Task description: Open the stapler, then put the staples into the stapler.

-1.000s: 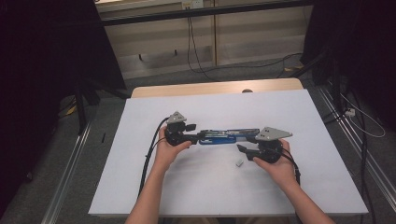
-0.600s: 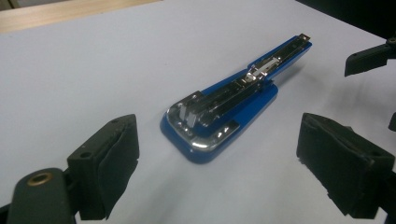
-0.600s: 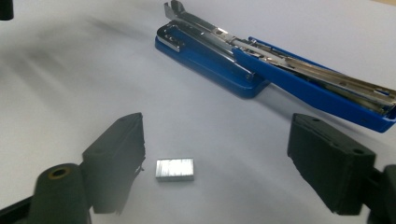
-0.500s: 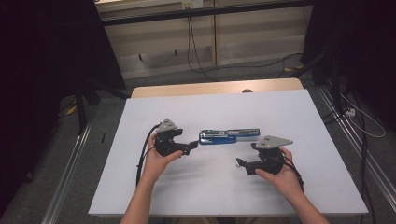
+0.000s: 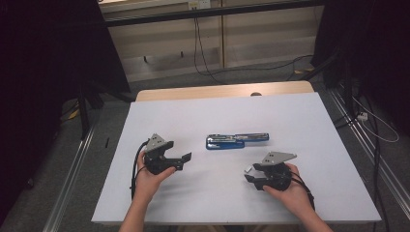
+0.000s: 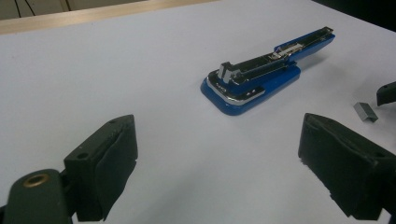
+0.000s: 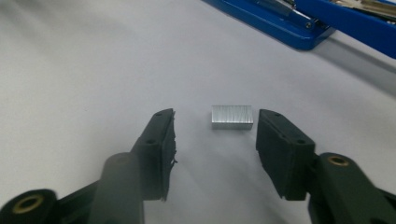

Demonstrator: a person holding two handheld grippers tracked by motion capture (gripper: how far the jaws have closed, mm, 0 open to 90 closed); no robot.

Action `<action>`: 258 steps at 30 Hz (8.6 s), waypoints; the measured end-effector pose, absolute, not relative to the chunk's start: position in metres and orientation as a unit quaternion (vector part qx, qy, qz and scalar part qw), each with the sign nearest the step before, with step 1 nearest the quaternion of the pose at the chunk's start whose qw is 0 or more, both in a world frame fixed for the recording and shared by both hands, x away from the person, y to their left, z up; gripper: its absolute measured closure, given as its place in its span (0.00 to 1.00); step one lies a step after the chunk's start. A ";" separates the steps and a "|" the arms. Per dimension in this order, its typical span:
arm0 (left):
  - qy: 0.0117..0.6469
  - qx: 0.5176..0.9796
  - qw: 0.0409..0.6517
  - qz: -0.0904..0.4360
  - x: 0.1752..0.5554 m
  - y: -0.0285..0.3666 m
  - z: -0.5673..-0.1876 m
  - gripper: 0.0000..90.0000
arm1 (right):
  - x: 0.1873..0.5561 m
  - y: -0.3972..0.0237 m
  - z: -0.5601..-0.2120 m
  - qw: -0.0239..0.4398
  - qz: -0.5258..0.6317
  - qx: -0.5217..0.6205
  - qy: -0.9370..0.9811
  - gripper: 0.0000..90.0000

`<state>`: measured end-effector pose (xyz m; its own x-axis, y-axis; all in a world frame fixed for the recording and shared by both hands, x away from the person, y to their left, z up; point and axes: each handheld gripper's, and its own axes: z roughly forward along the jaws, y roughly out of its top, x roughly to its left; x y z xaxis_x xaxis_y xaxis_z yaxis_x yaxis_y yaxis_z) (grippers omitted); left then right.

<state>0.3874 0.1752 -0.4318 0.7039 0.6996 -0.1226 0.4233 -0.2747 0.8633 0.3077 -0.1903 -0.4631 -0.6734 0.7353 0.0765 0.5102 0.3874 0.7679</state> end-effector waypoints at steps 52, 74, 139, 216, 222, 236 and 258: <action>0.343 0.782 0.500 0.146 0.393 0.174 -0.426 0.17 | 0.324 -0.192 -0.466 0.160 0.384 0.413 0.810 0.88; 0.359 0.775 0.501 0.137 0.391 0.184 -0.425 0.10 | 0.351 -0.207 -0.441 0.123 0.435 0.356 0.818 0.88; 0.382 0.761 0.506 0.136 0.390 0.198 -0.425 0.10 | 0.452 -0.168 -0.397 0.101 0.431 0.213 0.871 0.88; 0.380 0.770 0.494 0.135 0.392 0.196 -0.430 0.10 | 0.487 -0.128 -0.415 0.064 0.402 0.138 0.903 0.88; 0.379 0.772 0.492 0.137 0.392 0.196 -0.430 0.10 | 0.488 -0.127 -0.419 0.063 0.401 0.130 0.905 0.88; 0.381 0.771 0.492 0.135 0.392 0.195 -0.431 0.10 | 0.491 -0.122 -0.424 0.056 0.396 0.118 0.909 0.88; 0.382 0.772 0.490 0.133 0.393 0.195 -0.432 0.10 | 0.493 -0.120 -0.427 0.054 0.391 0.104 0.913 0.88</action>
